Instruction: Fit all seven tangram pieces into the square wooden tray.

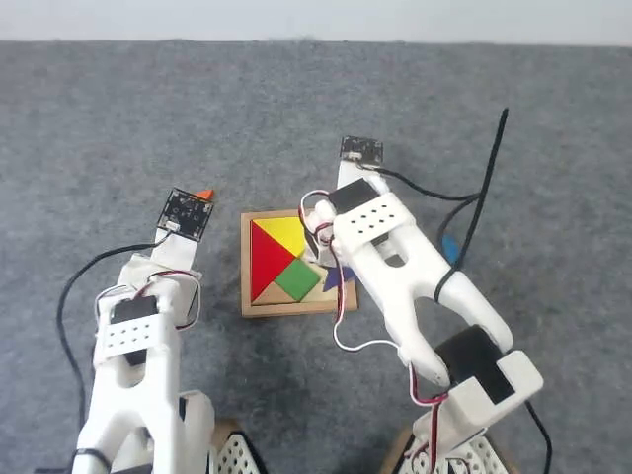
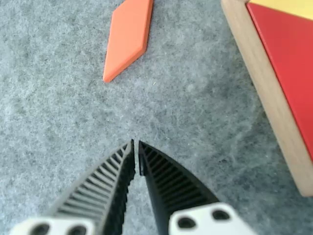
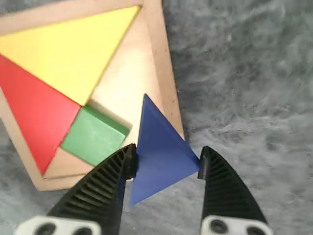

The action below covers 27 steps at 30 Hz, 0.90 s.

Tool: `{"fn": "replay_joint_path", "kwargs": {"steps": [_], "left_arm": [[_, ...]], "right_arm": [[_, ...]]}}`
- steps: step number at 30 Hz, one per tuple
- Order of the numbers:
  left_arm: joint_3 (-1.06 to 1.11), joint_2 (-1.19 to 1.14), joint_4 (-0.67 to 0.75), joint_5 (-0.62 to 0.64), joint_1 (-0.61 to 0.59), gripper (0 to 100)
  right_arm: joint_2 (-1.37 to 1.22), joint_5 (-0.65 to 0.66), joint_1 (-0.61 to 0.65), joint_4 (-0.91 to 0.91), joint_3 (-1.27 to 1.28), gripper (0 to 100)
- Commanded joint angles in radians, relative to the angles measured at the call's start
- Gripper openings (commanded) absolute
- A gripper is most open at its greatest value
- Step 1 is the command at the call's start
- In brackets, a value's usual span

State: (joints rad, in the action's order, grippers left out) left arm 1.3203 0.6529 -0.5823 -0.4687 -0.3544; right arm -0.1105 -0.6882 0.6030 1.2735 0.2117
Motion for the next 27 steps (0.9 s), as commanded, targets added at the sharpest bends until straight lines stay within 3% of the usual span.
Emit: {"fn": "replay_joint_path", "kwargs": {"steps": [1, 27], "left_arm": [[-0.01, 0.035, 0.02, -0.011, -0.002, 1], [-0.01, 0.035, 0.02, -0.012, -0.002, 1]], "right_arm": [[0.065, -0.048, 0.018, -0.018, -0.006, 14.3], [-0.03, -0.086, 0.073, -0.116, 0.035, 15.8]]}}
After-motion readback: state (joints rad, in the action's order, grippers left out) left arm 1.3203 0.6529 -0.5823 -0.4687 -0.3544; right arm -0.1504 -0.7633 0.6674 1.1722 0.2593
